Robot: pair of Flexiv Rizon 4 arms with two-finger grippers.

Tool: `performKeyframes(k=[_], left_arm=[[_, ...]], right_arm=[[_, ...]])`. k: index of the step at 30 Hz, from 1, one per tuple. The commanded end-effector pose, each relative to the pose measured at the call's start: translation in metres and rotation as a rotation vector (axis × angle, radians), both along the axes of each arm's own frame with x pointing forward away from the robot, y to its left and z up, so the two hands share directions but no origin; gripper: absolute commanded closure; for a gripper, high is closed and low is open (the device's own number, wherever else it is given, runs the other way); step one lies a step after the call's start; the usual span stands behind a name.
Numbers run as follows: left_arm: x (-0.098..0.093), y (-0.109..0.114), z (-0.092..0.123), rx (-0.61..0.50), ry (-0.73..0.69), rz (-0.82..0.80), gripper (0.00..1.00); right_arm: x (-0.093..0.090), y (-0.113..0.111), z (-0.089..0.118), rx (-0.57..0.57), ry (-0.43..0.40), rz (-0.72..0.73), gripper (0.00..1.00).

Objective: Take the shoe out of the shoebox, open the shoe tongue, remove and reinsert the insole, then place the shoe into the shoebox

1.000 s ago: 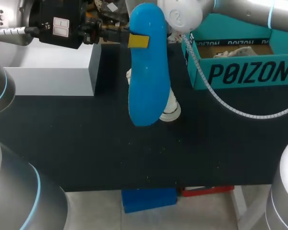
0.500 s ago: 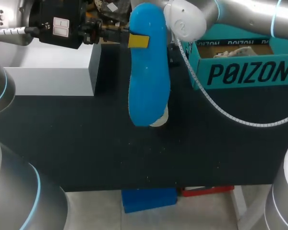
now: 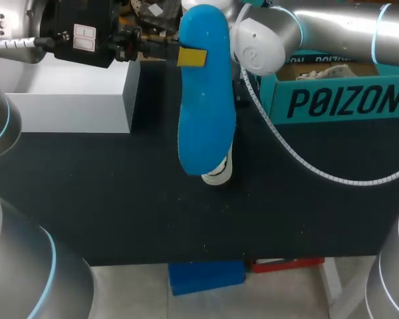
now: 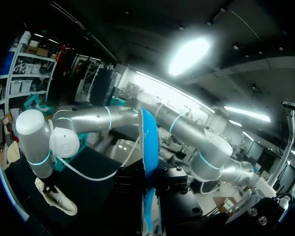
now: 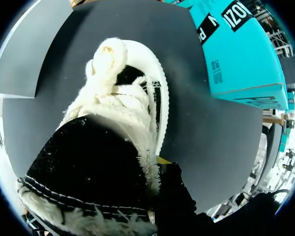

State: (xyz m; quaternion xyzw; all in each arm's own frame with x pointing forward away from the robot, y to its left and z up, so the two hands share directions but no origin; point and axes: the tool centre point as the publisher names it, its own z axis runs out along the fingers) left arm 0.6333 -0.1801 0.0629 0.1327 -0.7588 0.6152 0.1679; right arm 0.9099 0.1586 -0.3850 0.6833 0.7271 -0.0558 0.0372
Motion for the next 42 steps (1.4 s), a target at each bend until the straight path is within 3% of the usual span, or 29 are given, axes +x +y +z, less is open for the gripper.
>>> performKeyframes(k=[1, 6, 7, 8, 16, 24, 26, 27, 42], left_arm=[[0.0, -0.001, 0.001, 0.005, 0.001, 0.001, 1.0], [0.0, -0.001, 0.001, 0.005, 0.001, 0.001, 1.0], [0.0, -0.001, 0.001, 0.005, 0.001, 0.001, 1.0], [0.0, -0.001, 0.001, 0.005, 0.001, 0.001, 1.0], [0.0, -0.001, 0.001, 0.005, 0.001, 0.001, 1.0], [0.0, -0.001, 0.001, 0.005, 0.001, 0.001, 1.0], [0.0, -0.001, 0.001, 0.005, 0.001, 0.001, 1.0], [0.0, -0.001, 0.001, 0.005, 0.001, 0.001, 1.0], [0.0, -0.001, 0.001, 0.005, 0.001, 0.001, 1.0]], right_arm=[[0.003, 0.001, -0.012, 0.005, 0.015, 0.002, 1.0], [0.002, -0.002, -0.017, 0.009, 0.022, 0.002, 1.0], [0.002, -0.004, -0.016, 0.005, 0.024, -0.01, 0.62], [0.002, -0.007, -0.013, 0.006, 0.016, -0.015, 0.0], [-0.012, -0.026, 0.033, 0.235, -0.079, -0.073, 0.0], [-0.03, -0.034, 0.075, 0.606, -0.184, -0.137, 0.0], [-0.033, -0.032, 0.085, 0.609, -0.234, -0.142, 0.0], [-0.035, -0.031, 0.089, 0.544, -0.259, -0.137, 0.0], [-0.035, -0.031, 0.089, 0.544, -0.259, -0.137, 0.0]])
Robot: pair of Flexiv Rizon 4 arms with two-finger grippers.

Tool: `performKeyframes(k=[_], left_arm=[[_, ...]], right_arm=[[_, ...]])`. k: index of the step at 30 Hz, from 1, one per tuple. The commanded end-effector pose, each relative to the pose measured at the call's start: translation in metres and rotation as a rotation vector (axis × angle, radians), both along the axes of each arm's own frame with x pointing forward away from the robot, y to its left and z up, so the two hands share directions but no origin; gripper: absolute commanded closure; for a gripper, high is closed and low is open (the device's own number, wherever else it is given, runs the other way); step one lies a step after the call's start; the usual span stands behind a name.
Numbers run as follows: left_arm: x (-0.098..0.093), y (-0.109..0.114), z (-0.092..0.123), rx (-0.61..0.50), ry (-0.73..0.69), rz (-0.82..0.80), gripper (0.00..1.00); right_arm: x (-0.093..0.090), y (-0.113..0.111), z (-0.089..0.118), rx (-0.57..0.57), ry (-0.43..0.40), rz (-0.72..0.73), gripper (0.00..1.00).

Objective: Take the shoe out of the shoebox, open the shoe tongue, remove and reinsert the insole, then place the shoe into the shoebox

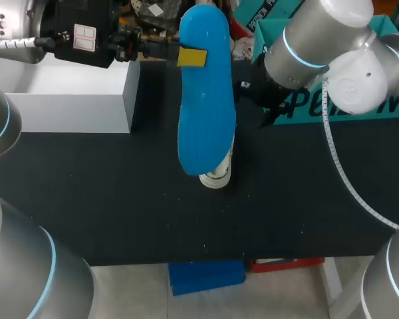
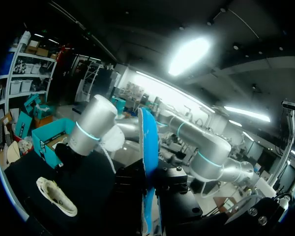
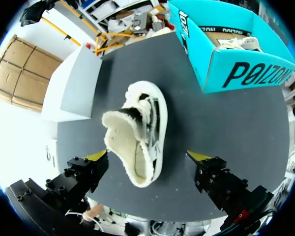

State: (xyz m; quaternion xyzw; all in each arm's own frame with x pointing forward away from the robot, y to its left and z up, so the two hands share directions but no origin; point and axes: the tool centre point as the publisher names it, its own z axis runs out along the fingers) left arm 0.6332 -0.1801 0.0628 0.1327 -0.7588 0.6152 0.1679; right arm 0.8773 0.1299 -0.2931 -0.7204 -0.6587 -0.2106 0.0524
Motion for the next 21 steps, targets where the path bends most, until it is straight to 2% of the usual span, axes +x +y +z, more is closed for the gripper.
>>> performKeyframes(k=[1, 7, 12, 14, 21], left_arm=[[0.0, -0.001, 0.001, 0.005, 0.001, 0.001, 1.0], [0.0, -0.001, 0.001, 0.005, 0.001, 0.001, 1.0], [0.0, -0.001, 0.001, 0.005, 0.001, 0.001, 1.0], [0.0, -0.001, 0.001, 0.005, 0.001, 0.001, 1.0], [0.0, -0.001, 0.001, 0.005, 0.001, 0.001, 1.0]], right_arm=[[-0.002, -0.002, -0.003, 0.03, -0.015, 0.002, 0.0], [-0.002, -0.002, -0.003, 0.03, -0.015, 0.002, 0.0], [-0.013, -0.014, 0.004, 0.316, 0.068, -0.017, 0.0], [-0.014, -0.018, 0.008, 0.348, 0.076, -0.026, 0.0], [-0.016, -0.026, 0.024, 0.593, 0.106, -0.003, 0.0]])
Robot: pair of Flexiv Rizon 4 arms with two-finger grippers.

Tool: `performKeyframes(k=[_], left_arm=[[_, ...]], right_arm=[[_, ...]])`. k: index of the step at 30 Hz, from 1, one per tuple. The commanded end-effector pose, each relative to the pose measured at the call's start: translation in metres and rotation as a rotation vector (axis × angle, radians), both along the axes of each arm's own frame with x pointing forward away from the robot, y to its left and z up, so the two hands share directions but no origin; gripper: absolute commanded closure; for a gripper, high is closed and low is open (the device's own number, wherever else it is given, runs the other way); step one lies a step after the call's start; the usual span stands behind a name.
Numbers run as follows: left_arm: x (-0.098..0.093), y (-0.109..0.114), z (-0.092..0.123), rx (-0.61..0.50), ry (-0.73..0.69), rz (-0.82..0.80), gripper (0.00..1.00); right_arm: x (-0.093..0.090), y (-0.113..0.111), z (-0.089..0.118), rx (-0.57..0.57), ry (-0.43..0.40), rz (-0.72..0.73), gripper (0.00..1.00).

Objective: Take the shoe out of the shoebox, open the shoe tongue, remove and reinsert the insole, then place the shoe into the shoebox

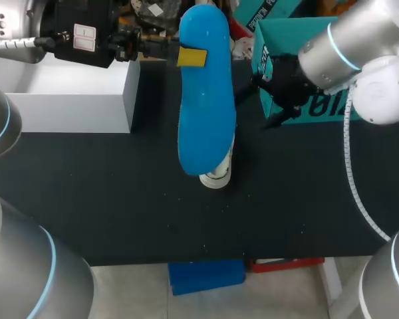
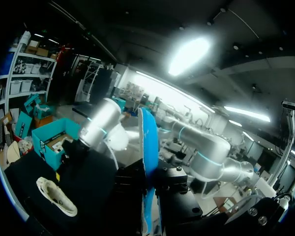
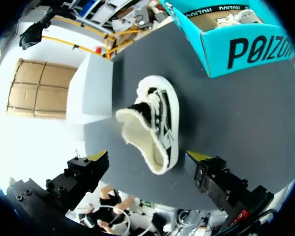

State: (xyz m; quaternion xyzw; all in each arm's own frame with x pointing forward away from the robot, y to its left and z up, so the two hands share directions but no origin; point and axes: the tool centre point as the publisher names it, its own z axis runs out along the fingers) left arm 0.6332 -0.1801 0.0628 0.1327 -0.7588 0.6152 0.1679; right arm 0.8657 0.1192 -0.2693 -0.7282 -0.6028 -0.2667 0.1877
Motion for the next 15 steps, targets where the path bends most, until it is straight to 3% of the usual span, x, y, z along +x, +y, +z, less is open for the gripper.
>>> performKeyframes(k=[1, 7, 15], left_arm=[[0.0, -0.001, 0.001, 0.005, 0.001, 0.001, 1.0], [0.0, -0.001, 0.001, 0.005, 0.001, 0.001, 1.0], [0.0, -0.001, 0.001, 0.005, 0.001, 0.001, 1.0]], right_arm=[[-0.004, -0.017, 0.002, 0.329, -0.007, 0.024, 0.0], [-0.007, -0.022, 0.009, 0.509, -0.023, 0.033, 0.0], [-0.01, -0.026, 0.012, 0.641, -0.033, 0.035, 0.0]])
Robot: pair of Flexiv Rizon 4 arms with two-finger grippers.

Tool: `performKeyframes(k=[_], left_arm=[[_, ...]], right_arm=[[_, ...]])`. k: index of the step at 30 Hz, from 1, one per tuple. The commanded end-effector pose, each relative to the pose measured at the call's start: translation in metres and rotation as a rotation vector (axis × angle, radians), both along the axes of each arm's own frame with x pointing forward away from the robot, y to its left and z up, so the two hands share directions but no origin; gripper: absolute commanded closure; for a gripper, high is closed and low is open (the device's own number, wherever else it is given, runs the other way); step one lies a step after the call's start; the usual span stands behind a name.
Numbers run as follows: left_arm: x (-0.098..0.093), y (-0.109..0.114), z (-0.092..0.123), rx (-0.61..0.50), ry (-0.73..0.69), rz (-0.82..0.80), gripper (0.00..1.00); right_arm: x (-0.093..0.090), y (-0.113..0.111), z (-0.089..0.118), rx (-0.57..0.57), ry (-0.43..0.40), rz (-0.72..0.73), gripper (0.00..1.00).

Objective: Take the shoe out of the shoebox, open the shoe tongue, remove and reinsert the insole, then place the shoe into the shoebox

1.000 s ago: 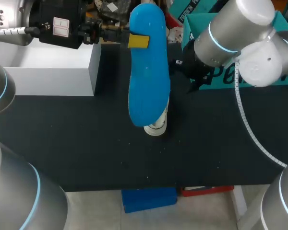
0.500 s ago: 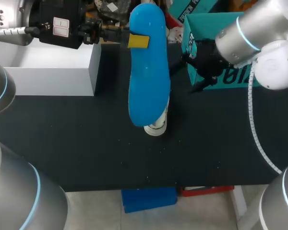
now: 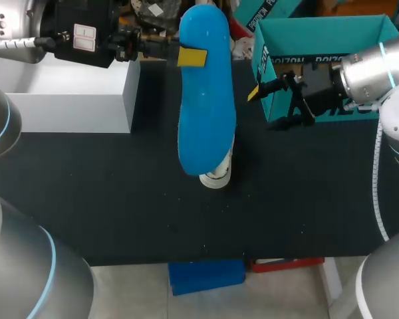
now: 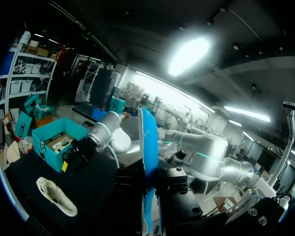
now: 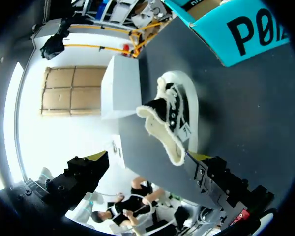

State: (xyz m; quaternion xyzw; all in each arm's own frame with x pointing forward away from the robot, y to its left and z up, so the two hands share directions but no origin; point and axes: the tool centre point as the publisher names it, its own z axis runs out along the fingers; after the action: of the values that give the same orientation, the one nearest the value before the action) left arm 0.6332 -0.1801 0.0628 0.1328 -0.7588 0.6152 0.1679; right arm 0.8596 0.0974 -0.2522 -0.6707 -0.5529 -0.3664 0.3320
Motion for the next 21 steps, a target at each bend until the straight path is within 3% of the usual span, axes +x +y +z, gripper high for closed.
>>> performKeyframes(k=[1, 13, 17, 21], left_arm=[[0.0, -0.001, 0.001, 0.005, 0.001, 0.001, 1.0], [0.0, -0.001, 0.001, 0.005, 0.001, 0.001, 1.0], [0.004, -0.016, 0.002, -0.035, -0.226, -0.052, 1.0], [0.007, -0.033, -0.019, -0.012, -0.462, -0.076, 1.0]], right_arm=[[-0.004, -0.005, -0.004, 0.279, -0.043, -0.013, 0.0], [-0.007, -0.005, -0.002, 0.349, -0.08, -0.017, 0.0], [-0.007, -0.005, -0.002, 0.349, -0.08, -0.017, 0.0], [-0.007, -0.005, -0.002, 0.349, -0.08, -0.017, 0.0]])
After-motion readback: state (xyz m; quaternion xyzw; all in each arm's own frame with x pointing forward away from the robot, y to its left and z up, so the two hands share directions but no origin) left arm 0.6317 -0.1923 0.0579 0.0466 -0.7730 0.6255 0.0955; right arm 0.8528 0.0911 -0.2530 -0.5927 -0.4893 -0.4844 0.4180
